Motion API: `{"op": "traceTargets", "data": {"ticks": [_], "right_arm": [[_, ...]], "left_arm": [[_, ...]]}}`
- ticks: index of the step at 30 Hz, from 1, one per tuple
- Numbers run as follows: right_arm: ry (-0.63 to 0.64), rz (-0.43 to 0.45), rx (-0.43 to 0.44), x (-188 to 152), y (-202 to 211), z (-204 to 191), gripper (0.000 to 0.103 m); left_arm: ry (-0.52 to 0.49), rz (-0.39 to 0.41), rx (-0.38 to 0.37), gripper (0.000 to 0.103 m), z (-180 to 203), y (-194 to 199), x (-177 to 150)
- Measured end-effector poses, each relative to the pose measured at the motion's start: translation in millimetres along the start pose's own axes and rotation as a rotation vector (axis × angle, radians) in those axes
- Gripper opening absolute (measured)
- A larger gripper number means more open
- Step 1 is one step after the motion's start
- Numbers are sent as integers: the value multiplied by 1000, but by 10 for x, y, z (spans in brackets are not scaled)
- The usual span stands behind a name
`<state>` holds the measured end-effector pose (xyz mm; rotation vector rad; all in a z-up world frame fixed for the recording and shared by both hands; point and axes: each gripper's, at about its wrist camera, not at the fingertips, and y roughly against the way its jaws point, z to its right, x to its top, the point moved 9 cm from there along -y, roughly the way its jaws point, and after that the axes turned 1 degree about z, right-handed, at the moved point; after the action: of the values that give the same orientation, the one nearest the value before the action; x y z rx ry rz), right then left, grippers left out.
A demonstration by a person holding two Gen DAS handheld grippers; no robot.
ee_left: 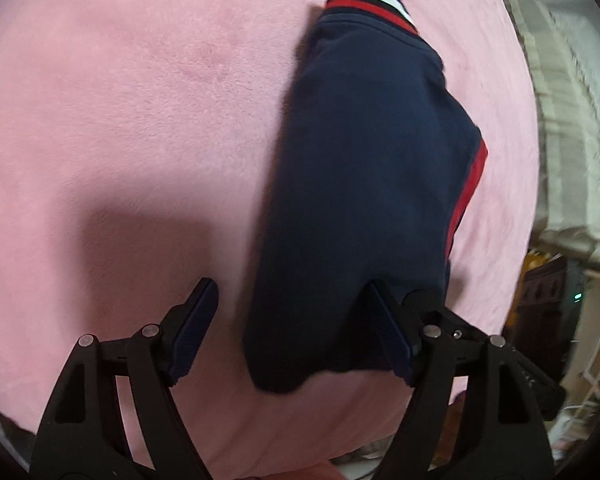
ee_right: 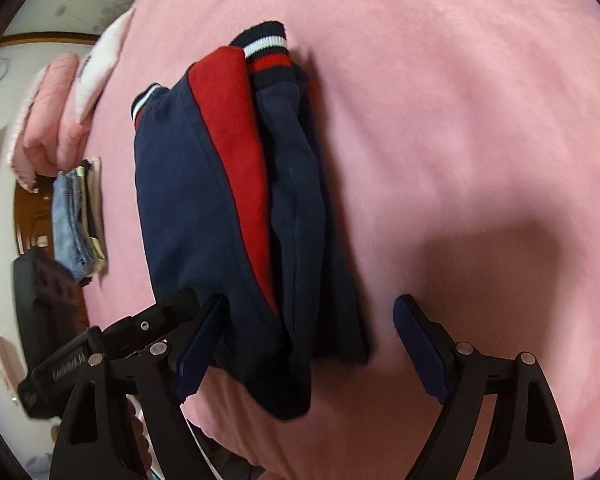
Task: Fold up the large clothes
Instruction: 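Grasp the folded jacket with both grippers and lift it onto the jeans stack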
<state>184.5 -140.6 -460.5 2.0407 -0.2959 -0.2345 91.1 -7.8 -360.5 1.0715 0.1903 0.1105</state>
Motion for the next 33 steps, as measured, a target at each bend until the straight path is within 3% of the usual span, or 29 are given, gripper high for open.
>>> {"op": "traceTargets", "data": {"ticks": [6,7,8,9,12,17,21,27,33], "right_arm": [[-18,8,129,150,-150,37,83],[-7,12,134,159,-155,29,75],[9,19,154,168,-149,-4,59],[14,21,181,171,-146,-37,54],[21,14,175,173,-152,-48,48],[47,43,134,150,-54,-179,36],[122,98,74,86,97,-438,32],[147,107,76,-189,252,-1045,32],[236,77,137,-643,-36,-2214,32]], "left_arm": [[-6,43,-80,69,56,-127,185],[-14,49,-88,57,84,-142,199],[-24,58,-114,50,143,-149,209],[-25,64,-108,48,160,-155,208],[-72,82,-87,40,247,-145,197],[-77,105,-115,25,263,-66,157],[-58,107,-162,23,259,107,177],[-77,172,-156,23,-79,808,168],[-58,299,-32,23,-917,1935,271]]}}
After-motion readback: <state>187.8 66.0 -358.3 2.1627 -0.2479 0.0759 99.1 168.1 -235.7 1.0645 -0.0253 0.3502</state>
